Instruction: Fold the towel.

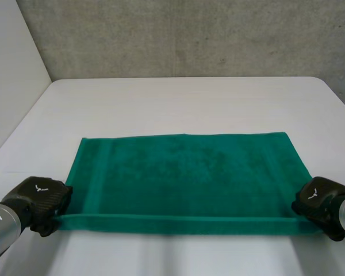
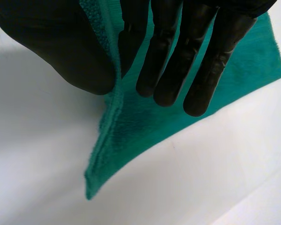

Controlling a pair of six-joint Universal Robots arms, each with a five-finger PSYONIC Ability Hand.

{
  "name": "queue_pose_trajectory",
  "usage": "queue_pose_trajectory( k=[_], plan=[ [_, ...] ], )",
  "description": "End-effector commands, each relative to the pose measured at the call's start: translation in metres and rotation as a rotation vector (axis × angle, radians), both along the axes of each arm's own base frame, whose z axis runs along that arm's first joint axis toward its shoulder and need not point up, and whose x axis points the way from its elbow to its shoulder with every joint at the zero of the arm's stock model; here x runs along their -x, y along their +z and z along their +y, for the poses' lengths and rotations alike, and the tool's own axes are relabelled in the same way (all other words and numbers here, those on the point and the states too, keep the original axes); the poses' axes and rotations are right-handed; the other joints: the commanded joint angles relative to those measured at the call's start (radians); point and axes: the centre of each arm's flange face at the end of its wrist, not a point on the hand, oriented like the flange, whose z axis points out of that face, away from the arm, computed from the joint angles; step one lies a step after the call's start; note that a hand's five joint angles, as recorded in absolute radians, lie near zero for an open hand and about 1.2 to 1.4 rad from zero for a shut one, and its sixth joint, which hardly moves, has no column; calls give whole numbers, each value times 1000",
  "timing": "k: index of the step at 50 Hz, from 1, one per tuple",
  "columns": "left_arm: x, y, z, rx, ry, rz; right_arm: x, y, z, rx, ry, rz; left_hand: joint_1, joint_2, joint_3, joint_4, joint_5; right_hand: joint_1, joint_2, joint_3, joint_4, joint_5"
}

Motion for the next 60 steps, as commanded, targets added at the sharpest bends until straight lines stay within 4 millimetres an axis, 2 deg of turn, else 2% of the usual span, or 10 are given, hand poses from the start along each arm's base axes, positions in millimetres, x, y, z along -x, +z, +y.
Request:
queue_pose_trajectory(
  k=[1, 19, 33, 34, 36, 39, 42, 47, 52, 60],
  plan=[
    [5, 12, -31, 123, 8, 89, -5, 9, -31, 176, -24, -79, 253, 201, 205, 204, 259, 413, 219, 211, 207, 221],
    [34, -27, -159, 286, 221, 216, -56, -21, -157, 455, -22, -198, 253, 201, 205, 204, 259, 413, 219, 211, 207, 221],
    [60, -56, -207, 364, 195, 224, -92, -66, -217, 550, 23, -218, 253, 201, 205, 204, 259, 413, 219, 211, 207, 221],
    [64, -57, -208, 378, 184, 230, -95, -67, -218, 555, 23, -219, -14, -66, -62, -63, -8, 335, 142, 134, 130, 144],
    [69, -55, -208, 406, 172, 242, -99, -69, -217, 558, 10, -215, -530, -582, -578, -579, -524, -339, -532, -540, -544, -530],
    [74, -53, -205, 417, 160, 248, -93, -69, -220, 565, -67, -222, -638, -691, -687, -688, -633, -809, -1003, -1010, -1015, -1001],
    [77, -49, -202, 423, 154, 251, -93, -67, -220, 561, -96, -254, -741, -793, -789, -791, -735, -809, -1003, -1010, -1015, -1001],
    [76, -23, -189, 452, 150, 265, -85, -2, -208, 579, -201, -500, -783, -835, -831, -832, -777, -809, -1003, -1010, -1015, -1001],
    [68, 2, -162, 464, 154, 282, -82, 31, -177, 529, -204, -632, -791, -844, -840, -841, -786, -809, -1003, -1010, -1015, -1001],
    [59, 4, -110, 410, 134, 276, -40, 25, -134, 341, -254, -629, -829, -882, -878, -879, -824, -809, -1003, -1010, -1015, -1001]
  ],
)
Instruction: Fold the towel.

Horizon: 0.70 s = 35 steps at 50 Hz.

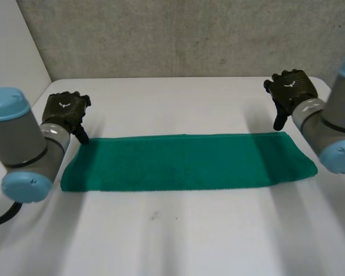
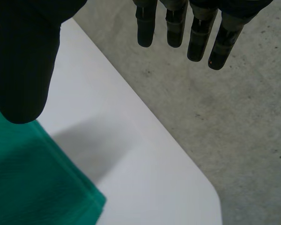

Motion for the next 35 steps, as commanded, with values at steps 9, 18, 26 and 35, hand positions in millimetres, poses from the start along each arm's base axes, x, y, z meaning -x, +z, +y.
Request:
queue_pose_trajectory(
  k=[9, 18, 26, 35],
  plan=[
    [-11, -12, 68, -103, -30, -21, 62, -45, 46, -318, -20, -22, -95, -61, -72, -58, -52, 168, 148, 158, 138, 133],
    [-12, -16, 68, -104, -28, -21, 86, -77, 22, -299, -72, -36, -95, -61, -72, -58, -52, 426, 406, 416, 396, 391],
    [-12, -19, 70, -119, -30, -25, 98, -96, 7, -327, -105, -32, -112, -78, -89, -76, -69, 1194, 1174, 1184, 1164, 1159],
    [-13, -21, 71, -123, -27, -27, 145, -89, -10, -305, -245, -10, -118, -84, -95, -81, -75, 1195, 1174, 1185, 1164, 1160]
  ],
)
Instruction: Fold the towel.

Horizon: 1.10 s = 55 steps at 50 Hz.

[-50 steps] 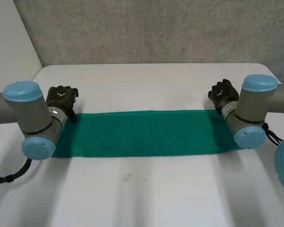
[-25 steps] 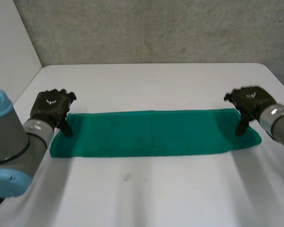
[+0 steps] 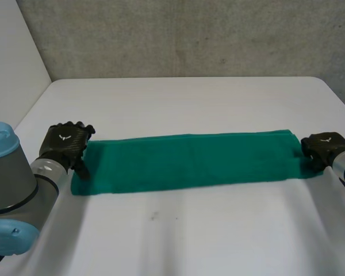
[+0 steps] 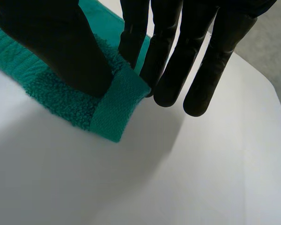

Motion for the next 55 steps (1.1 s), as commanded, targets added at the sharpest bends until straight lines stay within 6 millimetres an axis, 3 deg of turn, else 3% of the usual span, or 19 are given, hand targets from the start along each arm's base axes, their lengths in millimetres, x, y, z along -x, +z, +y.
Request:
queue_pose_trajectory(
  k=[1, 8, 10, 14, 16, 22, 23, 26, 27, 30, 31, 36, 40, 44, 45, 48, 50, 51, 55],
  plan=[
    [-1, -1, 0, -4, 2, -1, 40, 10, -13, 22, -107, 52, -30, -14, -15, -15, -6, 432, 219, 217, 207, 254],
    [-1, -1, 2, -6, 2, -2, 98, 24, -26, 54, -202, 270, -30, -14, -15, -15, -6, 432, 219, 217, 207, 254],
    [-1, -1, 2, -6, 2, -2, 100, 30, -26, 65, -195, 307, -30, -14, -15, -15, -6, 432, 219, 217, 207, 254],
    [-2, 0, 2, -3, 3, -1, 75, 64, -26, 159, -150, 307, -30, -14, -15, -15, -6, 432, 219, 217, 207, 254],
    [-2, 0, 3, -3, 3, -1, 57, 76, -24, 197, -120, 282, -30, -14, -15, -15, -6, 432, 219, 217, 207, 254],
    [-1, 1, 4, 1, 2, -2, -49, 118, 4, 342, 118, 171, -30, -14, -15, -15, -6, 432, 219, 217, 207, 254],
    [-2, 2, 4, 2, 3, -2, -81, 124, 19, 372, 211, 151, -30, -14, -15, -15, -6, 432, 219, 217, 207, 254],
    [-1, 4, 4, 10, 2, 1, -127, 132, 46, 411, 362, 116, -30, -14, -15, -15, -6, 432, 219, 217, 207, 254],
    [-1, 4, 4, 10, 1, 1, -156, 132, 66, 428, 470, 93, -30, -14, -15, -15, -6, 432, 219, 217, 207, 254],
    [-1, 5, 4, 10, 3, 0, -192, 122, 95, 422, 626, 66, -33, -17, -18, -18, -9, 432, 219, 217, 207, 254],
    [-1, 5, 4, 10, 3, 0, -215, 109, 113, 406, 729, 57, -33, -17, -18, -18, -9, 432, 219, 217, 207, 254],
    [0, 4, 6, 7, 0, -1, -263, 62, 164, 341, 964, 79, -33, -17, -18, -18, -9, 432, 219, 217, 207, 254],
    [2, 4, 8, 7, -8, -1, -278, 24, 195, 293, 1081, 155, -33, -17, -18, -18, -9, 432, 219, 217, 207, 254],
    [7, 4, 12, 8, -31, 0, -279, 7, 198, 280, 1113, 227, -33, -17, -18, -18, -9, 432, 219, 217, 207, 254],
    [11, 5, 14, 13, -41, 1, -280, 9, 196, 287, 1108, 225, -33, -17, -18, -18, -9, 242, 28, 27, 16, 63],
    [19, 9, 17, 29, -70, 7, -281, 26, 186, 320, 1044, 195, -33, -17, -18, -18, -9, -623, -836, -838, -848, -802],
    [24, 12, 19, 37, -86, 10, -276, 47, 176, 343, 980, 153, -33, -17, -18, -18, -9, -775, -989, -991, -1001, -954],
    [27, 14, 20, 47, -95, 14, -267, 68, 165, 347, 908, 92, -33, -17, -18, -18, -9, -789, -1003, -1004, -1015, -968],
    [46, 26, 26, 98, -153, 36, -245, 94, 144, 293, 753, -94, -30, -14, -15, -15, -6, -789, -1003, -1004, -1015, -968]
  ],
)
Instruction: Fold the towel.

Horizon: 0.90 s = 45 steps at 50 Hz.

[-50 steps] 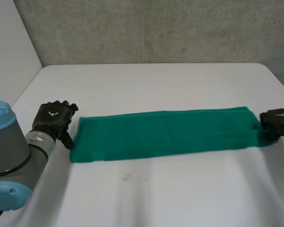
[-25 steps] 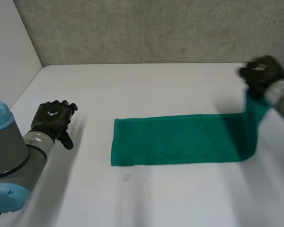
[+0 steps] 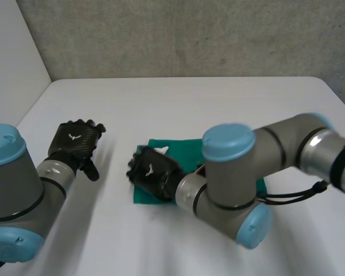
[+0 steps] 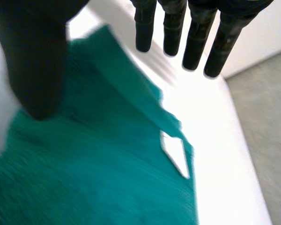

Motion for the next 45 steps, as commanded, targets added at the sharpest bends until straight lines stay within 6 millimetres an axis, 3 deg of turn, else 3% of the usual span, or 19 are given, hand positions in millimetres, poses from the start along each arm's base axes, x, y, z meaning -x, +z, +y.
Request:
queue_pose_trajectory(
  k=[1, 6, 13, 19, 22, 27, 31, 33, 38, 45],
  plan=[
    [40, 22, 14, 97, -125, 43, 41, 75, -50, -177, -300, -315, -27, -9, -12, -12, -3, -132, -216, -222, -227, -237],
    [73, 30, 26, 162, -220, 83, 75, 89, -63, -326, -437, -425, -18, -1, -3, -3, 6, -132, -216, -222, -227, -237],
    [114, 8, 37, 108, -313, 137, 141, 47, -88, -457, -679, -381, -7, 11, 9, 9, 18, -132, -216, -222, -227, -237],
    [122, -26, 30, 5, -286, 115, 173, 21, -94, -514, -787, -341, 5, 23, 21, 21, 30, -99, -182, -189, -193, -203],
    [118, -39, 25, -35, -228, 75, 181, 10, -92, -521, -810, -308, 20, 38, 35, 35, 44, -8, -92, -98, -102, -112],
    [105, -48, 20, -76, -136, 20, 183, -6, -94, -507, -812, -285, 17, 35, 32, 32, 41, 420, 337, 330, 326, 316],
    [97, -53, 28, -123, -120, -16, 183, -9, -100, -490, -824, -284, 11, 29, 27, 27, 36, 936, 853, 846, 842, 832],
    [92, -53, 35, -146, -119, -26, 183, -13, -101, -499, -827, -275, 5, 23, 21, 21, 30, 1089, 1005, 999, 994, 984],
    [83, -49, 47, -158, -122, -32, 181, -22, -99, -512, -824, -246, 5, 23, 21, 21, 30, 1089, 1006, 999, 995, 985],
    [80, -39, 51, -141, -121, -19, 183, -18, -100, -470, -848, -233, -1, 17, 15, 15, 24, 1089, 1006, 999, 995, 985]
  ],
)
